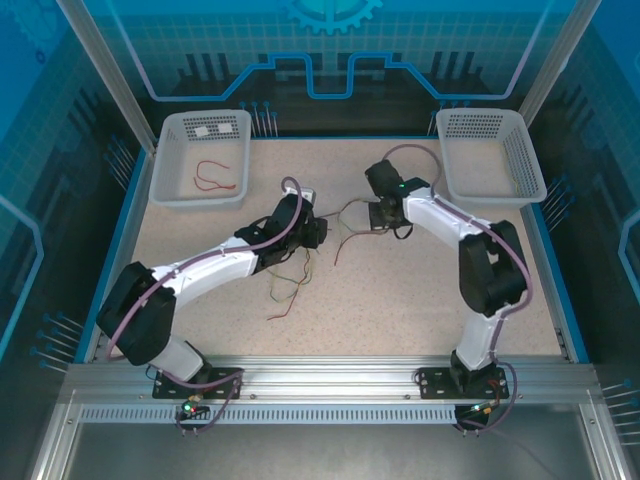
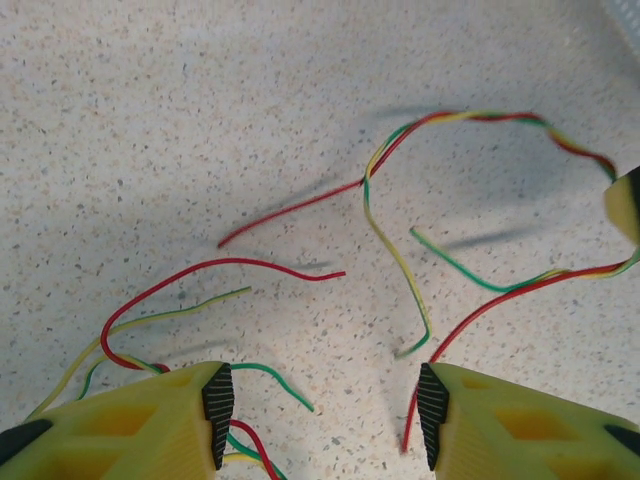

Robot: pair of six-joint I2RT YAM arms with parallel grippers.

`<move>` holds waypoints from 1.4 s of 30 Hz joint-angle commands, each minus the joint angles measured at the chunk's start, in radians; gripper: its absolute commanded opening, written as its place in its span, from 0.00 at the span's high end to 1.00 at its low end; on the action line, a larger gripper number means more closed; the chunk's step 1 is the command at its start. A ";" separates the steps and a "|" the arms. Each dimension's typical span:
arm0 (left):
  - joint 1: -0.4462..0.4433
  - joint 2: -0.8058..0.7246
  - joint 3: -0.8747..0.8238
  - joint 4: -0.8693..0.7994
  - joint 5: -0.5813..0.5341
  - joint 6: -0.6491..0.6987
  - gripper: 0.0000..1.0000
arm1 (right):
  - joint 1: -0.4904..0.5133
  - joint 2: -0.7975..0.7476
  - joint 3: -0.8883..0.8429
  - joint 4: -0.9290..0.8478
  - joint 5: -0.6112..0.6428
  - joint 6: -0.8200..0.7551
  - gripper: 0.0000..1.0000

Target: Untangle the cables

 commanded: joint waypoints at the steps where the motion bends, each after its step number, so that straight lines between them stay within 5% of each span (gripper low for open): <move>1: 0.000 -0.043 -0.014 0.050 -0.013 0.009 0.45 | -0.010 -0.076 -0.006 -0.040 0.049 -0.019 1.00; 9: 0.058 -0.084 -0.076 0.168 0.110 -0.048 0.44 | 0.006 -0.215 -0.033 -0.004 0.049 -0.037 1.00; 16: 0.088 -0.160 -0.185 0.379 0.262 -0.034 0.35 | 0.019 -0.320 -0.038 0.026 -0.048 -0.024 1.00; 18: 0.090 -0.184 -0.220 0.451 0.288 -0.028 0.26 | 0.022 -0.342 -0.025 0.022 -0.071 -0.019 1.00; 23: 0.091 -0.221 -0.274 0.595 0.460 -0.007 0.25 | 0.034 -0.393 -0.042 0.093 -0.204 0.014 1.00; 38: 0.146 -0.328 -0.399 0.717 0.403 -0.074 0.41 | 0.063 -0.545 -0.210 0.349 -0.321 0.004 1.00; 42: 0.191 -0.343 -0.422 0.754 0.471 -0.116 0.51 | 0.062 -0.574 -0.255 0.408 -0.361 0.002 1.00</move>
